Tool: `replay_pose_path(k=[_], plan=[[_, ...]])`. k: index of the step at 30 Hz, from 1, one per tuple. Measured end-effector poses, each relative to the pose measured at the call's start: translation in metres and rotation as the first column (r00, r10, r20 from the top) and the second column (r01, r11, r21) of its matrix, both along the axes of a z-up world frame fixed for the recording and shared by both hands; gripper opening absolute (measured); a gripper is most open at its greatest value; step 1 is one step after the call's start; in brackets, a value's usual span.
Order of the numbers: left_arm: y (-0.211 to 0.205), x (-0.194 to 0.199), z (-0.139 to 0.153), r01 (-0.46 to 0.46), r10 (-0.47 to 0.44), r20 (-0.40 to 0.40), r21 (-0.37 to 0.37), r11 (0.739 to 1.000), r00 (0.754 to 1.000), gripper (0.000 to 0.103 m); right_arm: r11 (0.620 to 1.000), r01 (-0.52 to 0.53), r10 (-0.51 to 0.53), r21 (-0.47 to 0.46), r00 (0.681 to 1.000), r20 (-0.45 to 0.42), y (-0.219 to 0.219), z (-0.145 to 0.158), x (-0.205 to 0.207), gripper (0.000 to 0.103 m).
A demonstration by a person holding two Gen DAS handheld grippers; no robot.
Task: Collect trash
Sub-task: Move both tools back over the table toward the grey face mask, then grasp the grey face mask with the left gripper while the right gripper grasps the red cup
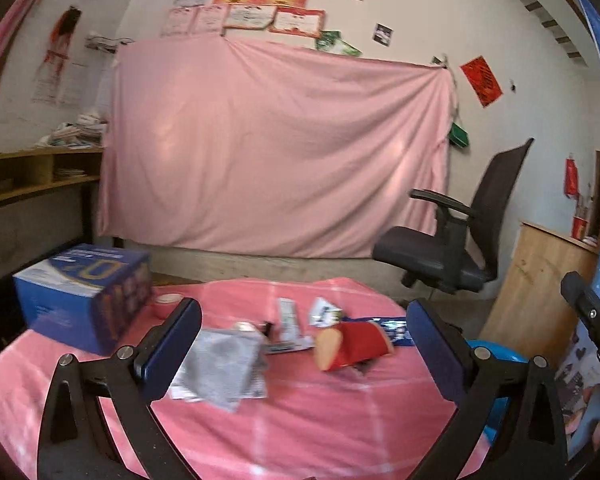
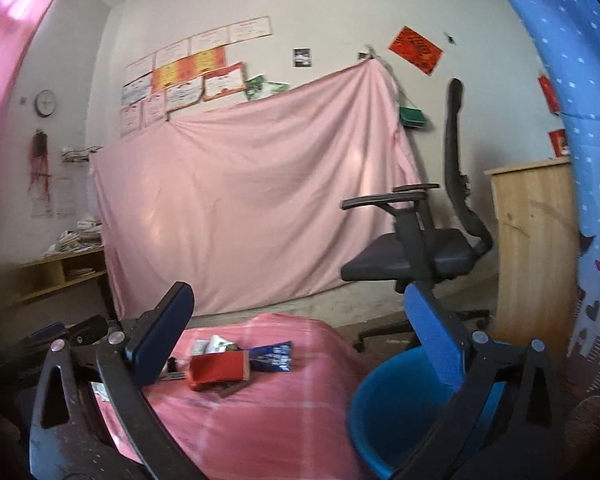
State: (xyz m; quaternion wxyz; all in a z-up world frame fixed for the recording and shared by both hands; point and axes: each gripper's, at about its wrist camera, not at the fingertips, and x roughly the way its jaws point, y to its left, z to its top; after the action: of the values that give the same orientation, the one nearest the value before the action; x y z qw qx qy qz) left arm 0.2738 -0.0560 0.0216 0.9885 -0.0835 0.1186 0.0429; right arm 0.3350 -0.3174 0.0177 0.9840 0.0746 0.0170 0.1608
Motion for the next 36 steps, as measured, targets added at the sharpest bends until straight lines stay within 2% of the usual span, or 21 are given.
replay_pose_path(k=[6,13,18,25,30,32,36], plan=[[0.028,-0.017,-0.008,-0.064,0.064,-0.001,0.022,0.998,0.998,0.100,0.997,-0.070,0.069,-0.040,0.997,-0.023,0.034,-0.004,0.008,0.103],[0.060,-0.026,-0.029,-0.111,0.113,-0.057,0.033,0.993,0.992,0.100,0.987,-0.129,0.119,-0.099,0.988,-0.099,0.072,-0.017,0.024,0.103],[0.074,-0.016,-0.043,-0.092,0.095,-0.129,0.031,0.995,0.987,0.100,0.969,-0.170,0.133,-0.181,0.971,-0.200,0.097,-0.035,0.045,0.103],[0.087,0.009,-0.055,-0.051,0.043,-0.203,-0.033,0.998,0.978,0.098,0.934,-0.214,0.107,-0.286,0.931,-0.348,0.122,-0.061,0.077,0.103],[0.088,0.022,-0.061,0.010,-0.027,-0.230,-0.072,0.997,0.973,0.072,0.917,-0.252,0.094,-0.308,0.889,-0.447,0.131,-0.075,0.104,0.103],[0.086,0.028,-0.063,0.032,-0.052,-0.248,-0.085,0.996,0.967,0.058,0.914,-0.262,0.095,-0.308,0.879,-0.467,0.133,-0.079,0.112,0.103],[0.087,0.041,-0.067,0.049,-0.083,-0.282,-0.127,0.991,0.956,0.042,0.910,-0.268,0.087,-0.317,0.870,-0.486,0.142,-0.081,0.125,0.103]])
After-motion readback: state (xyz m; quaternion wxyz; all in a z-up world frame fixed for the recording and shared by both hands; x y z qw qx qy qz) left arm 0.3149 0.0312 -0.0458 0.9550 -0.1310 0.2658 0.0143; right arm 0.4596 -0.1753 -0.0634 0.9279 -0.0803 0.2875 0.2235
